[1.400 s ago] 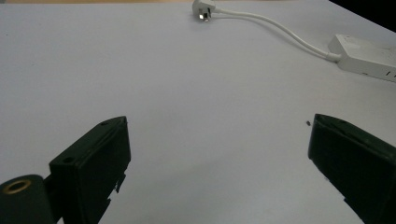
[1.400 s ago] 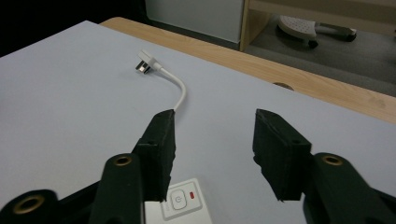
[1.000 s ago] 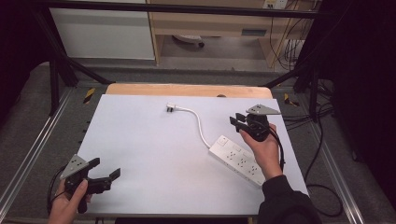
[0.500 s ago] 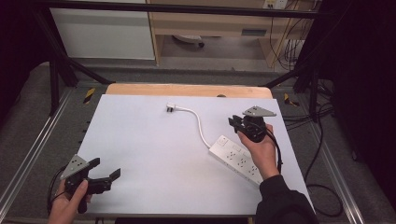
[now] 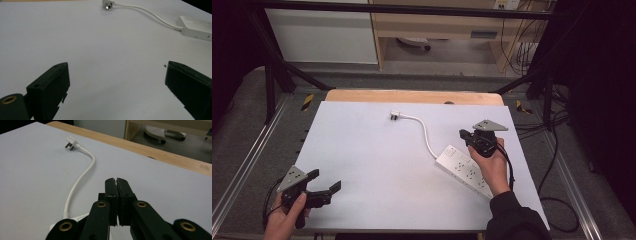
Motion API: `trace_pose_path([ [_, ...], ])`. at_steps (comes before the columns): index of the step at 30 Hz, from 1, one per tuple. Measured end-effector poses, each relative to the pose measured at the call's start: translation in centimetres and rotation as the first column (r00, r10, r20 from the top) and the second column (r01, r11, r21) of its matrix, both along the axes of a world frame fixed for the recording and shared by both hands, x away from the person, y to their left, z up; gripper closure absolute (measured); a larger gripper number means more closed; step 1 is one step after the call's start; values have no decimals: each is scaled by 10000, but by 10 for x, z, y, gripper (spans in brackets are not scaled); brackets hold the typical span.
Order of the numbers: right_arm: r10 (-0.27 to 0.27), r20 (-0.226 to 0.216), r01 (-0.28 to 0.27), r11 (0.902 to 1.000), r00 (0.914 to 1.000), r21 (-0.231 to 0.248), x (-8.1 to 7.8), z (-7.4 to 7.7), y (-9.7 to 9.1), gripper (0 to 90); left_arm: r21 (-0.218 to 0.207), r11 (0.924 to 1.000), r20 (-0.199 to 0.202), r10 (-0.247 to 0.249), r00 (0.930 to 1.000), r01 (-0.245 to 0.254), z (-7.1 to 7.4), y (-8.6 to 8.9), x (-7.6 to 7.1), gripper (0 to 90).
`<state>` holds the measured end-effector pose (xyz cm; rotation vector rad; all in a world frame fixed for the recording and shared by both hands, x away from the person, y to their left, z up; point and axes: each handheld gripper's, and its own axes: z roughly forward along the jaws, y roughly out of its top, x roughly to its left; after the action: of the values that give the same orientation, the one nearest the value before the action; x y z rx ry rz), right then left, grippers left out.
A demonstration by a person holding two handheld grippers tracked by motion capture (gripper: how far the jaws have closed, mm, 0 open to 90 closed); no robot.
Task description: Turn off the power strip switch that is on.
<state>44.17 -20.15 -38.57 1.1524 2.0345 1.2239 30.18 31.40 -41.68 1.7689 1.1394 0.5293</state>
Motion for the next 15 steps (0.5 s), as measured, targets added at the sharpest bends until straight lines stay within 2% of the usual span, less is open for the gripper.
trace_pose_path([
  [15, -57, -468, 38, 9992, 9989, -405, -7, -18, -4, 900, 24, 10000, -2, -19, 10000, 19, 0, 0, 0, 56],
])
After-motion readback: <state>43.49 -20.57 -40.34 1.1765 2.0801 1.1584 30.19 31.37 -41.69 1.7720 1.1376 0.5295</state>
